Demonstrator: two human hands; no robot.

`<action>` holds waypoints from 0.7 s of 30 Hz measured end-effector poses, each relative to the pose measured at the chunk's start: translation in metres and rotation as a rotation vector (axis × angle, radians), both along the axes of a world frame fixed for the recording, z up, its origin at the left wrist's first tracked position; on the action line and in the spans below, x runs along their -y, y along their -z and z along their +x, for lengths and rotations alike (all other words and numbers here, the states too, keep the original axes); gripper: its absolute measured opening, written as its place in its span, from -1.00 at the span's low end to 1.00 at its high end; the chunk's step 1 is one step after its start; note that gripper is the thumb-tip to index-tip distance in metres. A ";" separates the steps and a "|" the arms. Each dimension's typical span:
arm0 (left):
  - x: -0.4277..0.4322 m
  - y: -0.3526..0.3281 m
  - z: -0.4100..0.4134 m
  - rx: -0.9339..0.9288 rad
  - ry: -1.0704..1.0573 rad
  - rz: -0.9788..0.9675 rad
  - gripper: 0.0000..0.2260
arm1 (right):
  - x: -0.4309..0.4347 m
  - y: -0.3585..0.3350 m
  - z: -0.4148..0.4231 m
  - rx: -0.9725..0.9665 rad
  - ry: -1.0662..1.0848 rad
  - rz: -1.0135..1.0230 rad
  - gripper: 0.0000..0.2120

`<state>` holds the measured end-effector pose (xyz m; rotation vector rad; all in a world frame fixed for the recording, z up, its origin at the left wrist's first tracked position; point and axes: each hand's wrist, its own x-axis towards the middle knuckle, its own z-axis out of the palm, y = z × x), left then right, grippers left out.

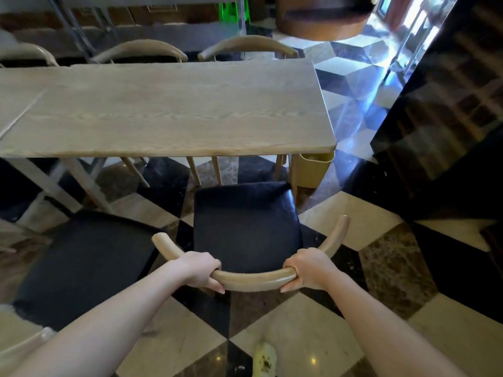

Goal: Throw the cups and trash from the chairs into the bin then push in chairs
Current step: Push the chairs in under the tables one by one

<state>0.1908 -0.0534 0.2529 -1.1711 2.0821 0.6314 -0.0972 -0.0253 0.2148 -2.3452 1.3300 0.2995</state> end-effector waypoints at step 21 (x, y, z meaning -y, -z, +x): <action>0.160 -0.003 0.019 0.037 0.106 0.021 -0.52 | 0.135 -0.003 0.028 -0.011 0.052 -0.011 -0.47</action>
